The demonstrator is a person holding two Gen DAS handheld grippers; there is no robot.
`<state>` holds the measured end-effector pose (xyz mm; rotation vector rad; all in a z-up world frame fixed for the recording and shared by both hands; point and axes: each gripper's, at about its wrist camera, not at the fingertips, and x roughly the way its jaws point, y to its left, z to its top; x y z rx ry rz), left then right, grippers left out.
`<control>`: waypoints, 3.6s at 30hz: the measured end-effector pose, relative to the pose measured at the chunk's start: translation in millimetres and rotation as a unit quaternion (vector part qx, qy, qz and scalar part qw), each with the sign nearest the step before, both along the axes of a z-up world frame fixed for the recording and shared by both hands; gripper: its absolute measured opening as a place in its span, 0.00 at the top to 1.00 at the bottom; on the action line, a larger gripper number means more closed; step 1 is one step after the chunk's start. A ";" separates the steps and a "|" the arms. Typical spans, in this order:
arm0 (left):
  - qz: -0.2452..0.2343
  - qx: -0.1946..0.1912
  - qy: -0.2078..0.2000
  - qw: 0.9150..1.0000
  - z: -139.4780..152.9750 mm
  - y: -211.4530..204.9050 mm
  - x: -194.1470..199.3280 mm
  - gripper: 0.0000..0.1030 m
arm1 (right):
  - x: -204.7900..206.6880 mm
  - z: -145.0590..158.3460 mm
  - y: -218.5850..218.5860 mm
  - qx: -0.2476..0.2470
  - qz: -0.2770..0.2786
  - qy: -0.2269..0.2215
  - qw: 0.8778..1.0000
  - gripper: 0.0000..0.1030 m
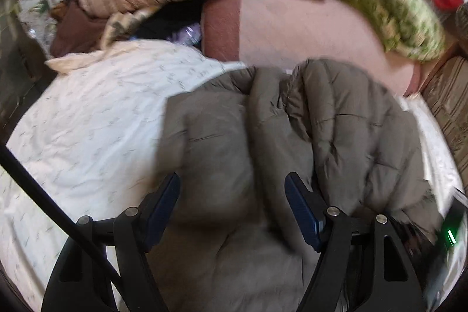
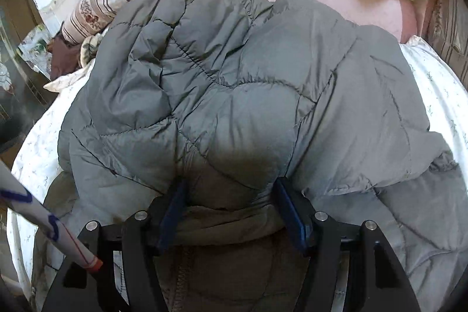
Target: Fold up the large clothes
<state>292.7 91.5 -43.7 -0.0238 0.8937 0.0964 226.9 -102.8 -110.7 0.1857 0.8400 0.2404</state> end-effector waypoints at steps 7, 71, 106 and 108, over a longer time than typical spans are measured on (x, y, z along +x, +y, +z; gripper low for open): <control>0.000 0.065 0.023 0.998 -47.8 -19.3 38.0 0.29 | -10.8 -9.1 -9.1 0.025 0.002 -0.011 1.000 0.34; -0.047 -0.438 0.086 0.894 -81.1 135.6 -275.1 0.29 | -201.0 -34.9 -251.9 0.357 -0.028 0.159 0.920 0.26; -0.045 -0.352 0.101 0.929 -95.5 86.4 -286.7 0.32 | -241.6 -51.5 -219.2 0.336 -0.048 0.145 0.929 0.52; -0.039 -0.342 0.098 0.934 -95.4 82.9 -289.1 0.32 | -242.5 -61.2 -210.9 0.334 -0.047 0.151 0.929 0.52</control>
